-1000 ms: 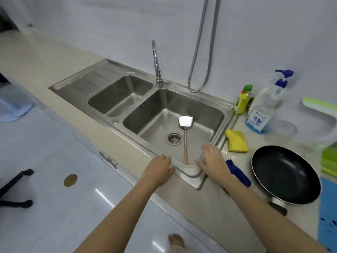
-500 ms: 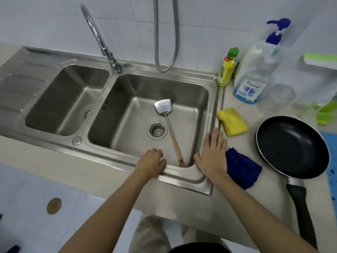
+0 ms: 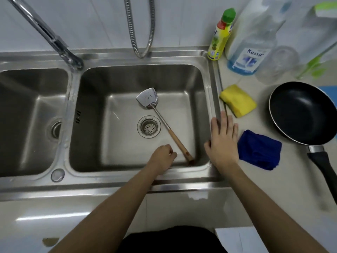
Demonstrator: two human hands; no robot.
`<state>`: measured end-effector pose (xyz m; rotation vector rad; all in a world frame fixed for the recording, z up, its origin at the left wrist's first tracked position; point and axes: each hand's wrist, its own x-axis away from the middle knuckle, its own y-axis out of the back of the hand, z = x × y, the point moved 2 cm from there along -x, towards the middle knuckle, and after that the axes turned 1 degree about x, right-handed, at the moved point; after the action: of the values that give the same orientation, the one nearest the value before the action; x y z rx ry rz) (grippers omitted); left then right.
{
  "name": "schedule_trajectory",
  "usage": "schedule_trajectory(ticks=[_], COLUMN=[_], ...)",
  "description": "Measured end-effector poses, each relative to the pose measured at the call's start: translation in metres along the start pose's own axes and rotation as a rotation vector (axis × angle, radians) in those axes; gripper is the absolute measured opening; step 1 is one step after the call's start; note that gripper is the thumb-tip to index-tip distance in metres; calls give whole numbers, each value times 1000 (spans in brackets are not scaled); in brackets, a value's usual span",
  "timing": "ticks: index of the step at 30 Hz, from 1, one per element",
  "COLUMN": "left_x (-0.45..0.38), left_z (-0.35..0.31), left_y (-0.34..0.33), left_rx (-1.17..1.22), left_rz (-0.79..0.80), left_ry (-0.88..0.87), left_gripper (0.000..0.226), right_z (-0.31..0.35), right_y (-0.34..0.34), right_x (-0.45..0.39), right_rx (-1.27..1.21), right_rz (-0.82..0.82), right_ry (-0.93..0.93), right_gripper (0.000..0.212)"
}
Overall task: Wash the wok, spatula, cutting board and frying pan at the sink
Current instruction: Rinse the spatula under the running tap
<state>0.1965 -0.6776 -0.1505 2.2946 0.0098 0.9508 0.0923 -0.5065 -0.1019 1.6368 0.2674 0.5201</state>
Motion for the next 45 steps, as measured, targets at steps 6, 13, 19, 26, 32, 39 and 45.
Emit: schedule_trajectory(ticks=[6, 13, 19, 26, 32, 39, 45], left_x=[-47, -82, -94, -85, -47, 1, 41], left_z=[-12, -11, -8, 7, 17, 25, 32], left_y=[-8, -34, -47, -42, -1, 54, 96], left_rx=[175, 300, 387, 486, 607, 580, 536], left_rz=[-79, -37, -42, -24, -91, -155, -141], left_ry=[86, 311, 434, 497, 473, 370, 454], left_gripper=[20, 30, 30, 32, 20, 19, 23], right_z=[7, 9, 11, 13, 14, 10, 5], right_y=[-2, -3, -6, -6, -2, 0, -5], right_x=[-4, -7, -10, -13, -9, -5, -2], right_rx=[92, 128, 137, 124, 97, 49, 4], right_rz=[-1, 7, 7, -21, 9, 24, -18], right_ry=[-30, -65, -84, -102, -105, -80, -41], right_gripper=[79, 76, 79, 81, 86, 89, 93])
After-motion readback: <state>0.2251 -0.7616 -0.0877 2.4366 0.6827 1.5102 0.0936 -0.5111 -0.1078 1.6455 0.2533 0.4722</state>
